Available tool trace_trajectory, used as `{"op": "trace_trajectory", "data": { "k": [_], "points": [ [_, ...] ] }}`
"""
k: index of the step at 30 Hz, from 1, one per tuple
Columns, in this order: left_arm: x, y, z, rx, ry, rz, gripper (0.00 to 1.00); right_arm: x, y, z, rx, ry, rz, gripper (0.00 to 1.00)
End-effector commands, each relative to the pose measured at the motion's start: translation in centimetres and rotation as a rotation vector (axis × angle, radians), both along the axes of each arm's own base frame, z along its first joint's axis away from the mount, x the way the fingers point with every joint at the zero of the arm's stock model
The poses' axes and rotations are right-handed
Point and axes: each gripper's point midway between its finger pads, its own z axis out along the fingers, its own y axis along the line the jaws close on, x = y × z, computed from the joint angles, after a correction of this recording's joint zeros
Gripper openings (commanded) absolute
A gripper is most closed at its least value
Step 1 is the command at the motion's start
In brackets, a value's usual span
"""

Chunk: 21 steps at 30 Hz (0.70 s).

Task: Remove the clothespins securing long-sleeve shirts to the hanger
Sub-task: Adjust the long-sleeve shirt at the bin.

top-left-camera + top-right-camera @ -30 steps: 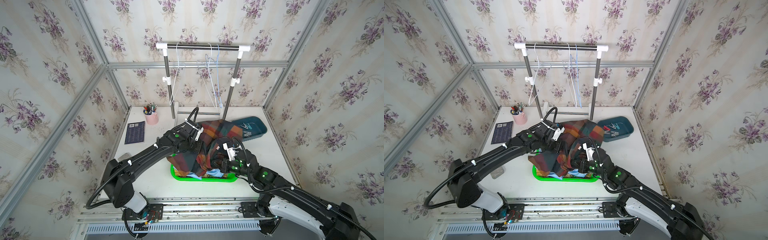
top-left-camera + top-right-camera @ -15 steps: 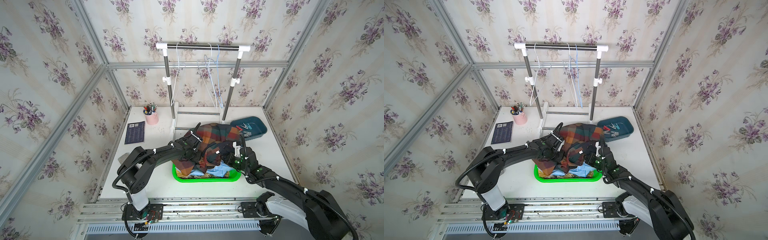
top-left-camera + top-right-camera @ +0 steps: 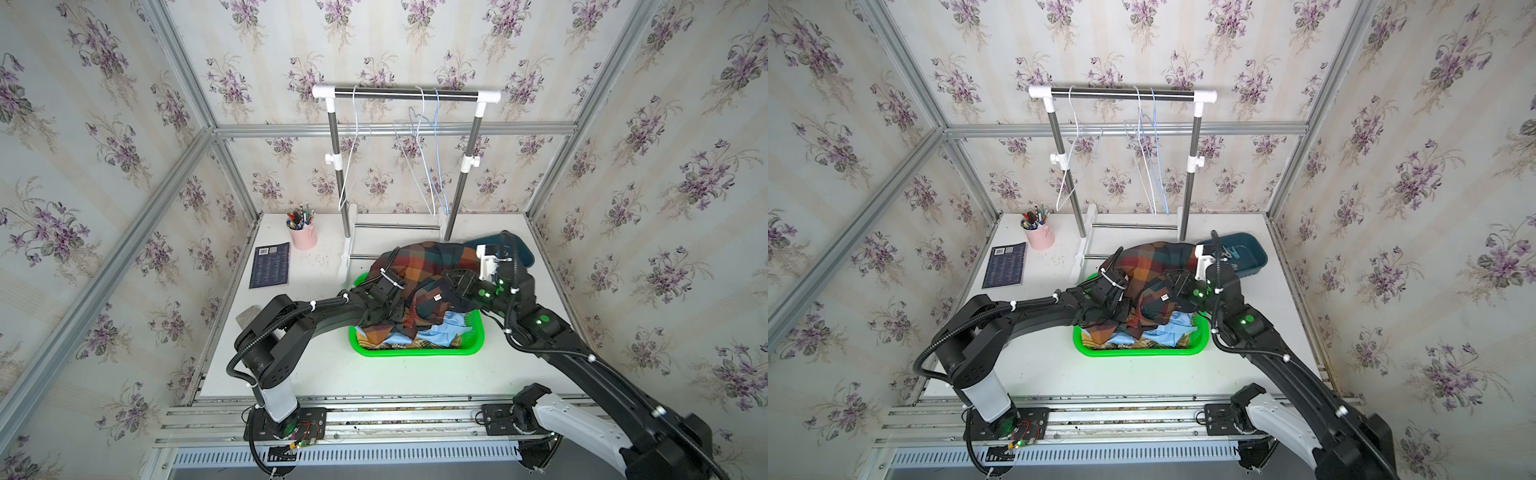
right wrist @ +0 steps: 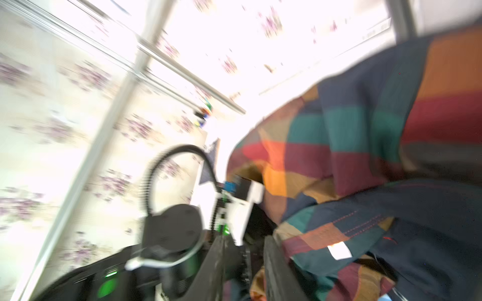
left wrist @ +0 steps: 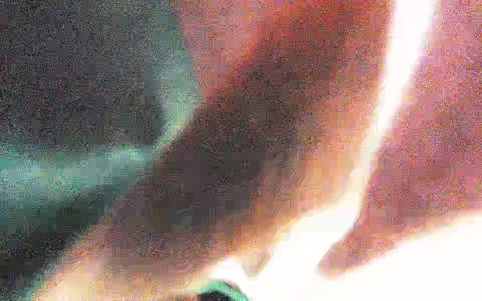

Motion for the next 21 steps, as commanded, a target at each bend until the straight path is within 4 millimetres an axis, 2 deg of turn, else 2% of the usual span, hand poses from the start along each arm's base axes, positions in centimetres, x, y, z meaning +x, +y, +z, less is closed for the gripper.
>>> {"op": "trace_trajectory", "data": {
  "k": [1,3,6,9,13,15,19,21],
  "points": [
    [-3.8,6.2,-4.0,0.25,0.145,0.087,0.0,1.0,3.1,-0.6,-0.001,-0.06,0.083,0.26],
    [-4.0,6.3,-3.6,0.239,0.131,0.085,0.0,1.9,4.1,-2.0,-0.007,-0.062,0.102,0.27],
    [-4.5,6.5,-3.6,0.235,0.128,0.08,0.0,2.6,4.6,-5.3,-0.03,-0.025,0.098,0.26],
    [-4.7,6.4,-3.8,0.231,0.135,0.073,0.0,2.2,4.9,-9.2,-0.074,0.038,0.091,0.25],
    [-4.5,5.9,-3.8,0.207,0.135,0.079,0.0,1.1,3.9,-15.2,-0.131,0.15,0.061,0.24],
    [-4.5,5.6,-3.4,0.19,0.132,0.078,0.0,0.7,3.8,-17.5,-0.161,0.204,0.059,0.24],
    [-4.3,4.9,-1.9,0.143,0.111,0.061,0.08,0.0,4.2,-19.2,-0.167,0.248,0.045,0.24],
    [-4.1,4.4,-0.6,0.115,0.093,0.045,0.19,0.2,4.5,-19.0,-0.18,0.238,0.042,0.25]
  ]
}}
